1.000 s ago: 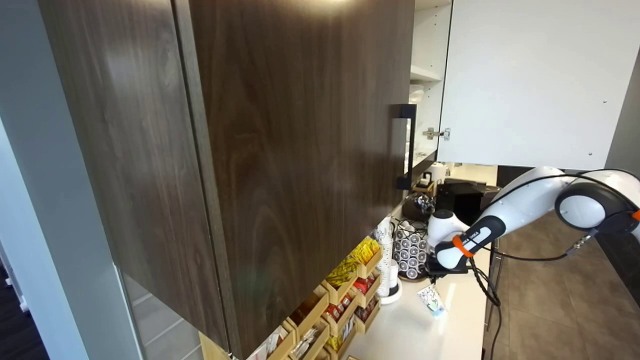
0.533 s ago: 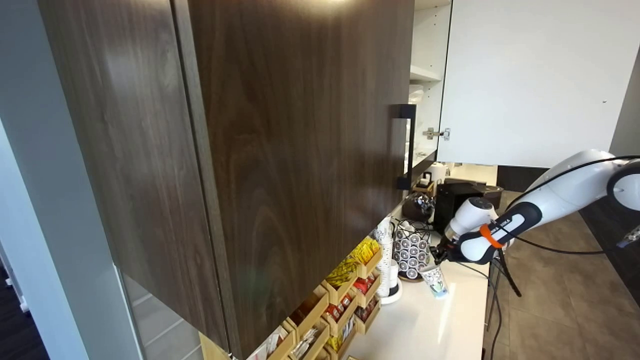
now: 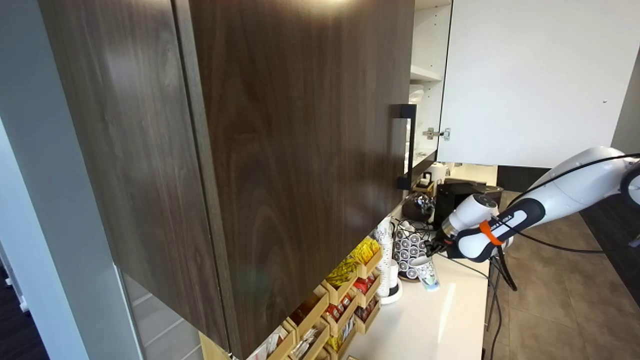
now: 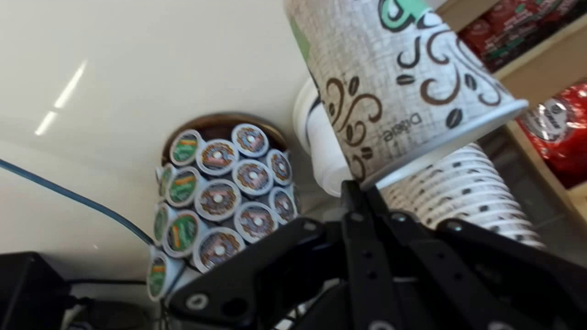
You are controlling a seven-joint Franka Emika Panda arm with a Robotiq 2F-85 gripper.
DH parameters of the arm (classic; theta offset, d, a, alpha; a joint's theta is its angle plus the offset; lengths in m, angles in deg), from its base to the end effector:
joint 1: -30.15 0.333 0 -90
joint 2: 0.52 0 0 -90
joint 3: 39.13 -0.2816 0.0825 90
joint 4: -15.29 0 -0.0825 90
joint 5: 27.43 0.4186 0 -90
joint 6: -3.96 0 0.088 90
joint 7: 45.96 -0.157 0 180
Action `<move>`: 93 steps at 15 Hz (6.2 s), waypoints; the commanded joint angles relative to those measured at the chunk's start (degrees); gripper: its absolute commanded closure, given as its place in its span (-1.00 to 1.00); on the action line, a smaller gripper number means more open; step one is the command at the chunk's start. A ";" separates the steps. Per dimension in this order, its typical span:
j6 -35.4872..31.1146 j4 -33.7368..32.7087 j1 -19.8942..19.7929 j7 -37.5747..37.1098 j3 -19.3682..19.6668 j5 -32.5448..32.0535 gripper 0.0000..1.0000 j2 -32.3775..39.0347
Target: Pick up the paper cup and place it the right way up in the bottom shelf of the open cabinet
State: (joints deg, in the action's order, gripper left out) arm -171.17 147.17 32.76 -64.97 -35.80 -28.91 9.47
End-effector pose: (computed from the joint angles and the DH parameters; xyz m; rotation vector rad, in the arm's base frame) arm 0.6131 -0.0062 0.2348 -2.9061 0.4621 -0.8726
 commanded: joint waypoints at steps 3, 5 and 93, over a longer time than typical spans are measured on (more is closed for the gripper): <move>-7.37 2.01 -12.09 21.11 -19.36 17.99 0.99 -5.77; -5.78 0.64 -15.49 27.65 -24.36 24.71 0.99 -7.16; 30.96 -48.52 -5.58 34.96 1.41 38.68 -0.29 -7.54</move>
State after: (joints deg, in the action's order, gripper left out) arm -140.68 100.08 27.44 -29.53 -34.68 10.40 1.48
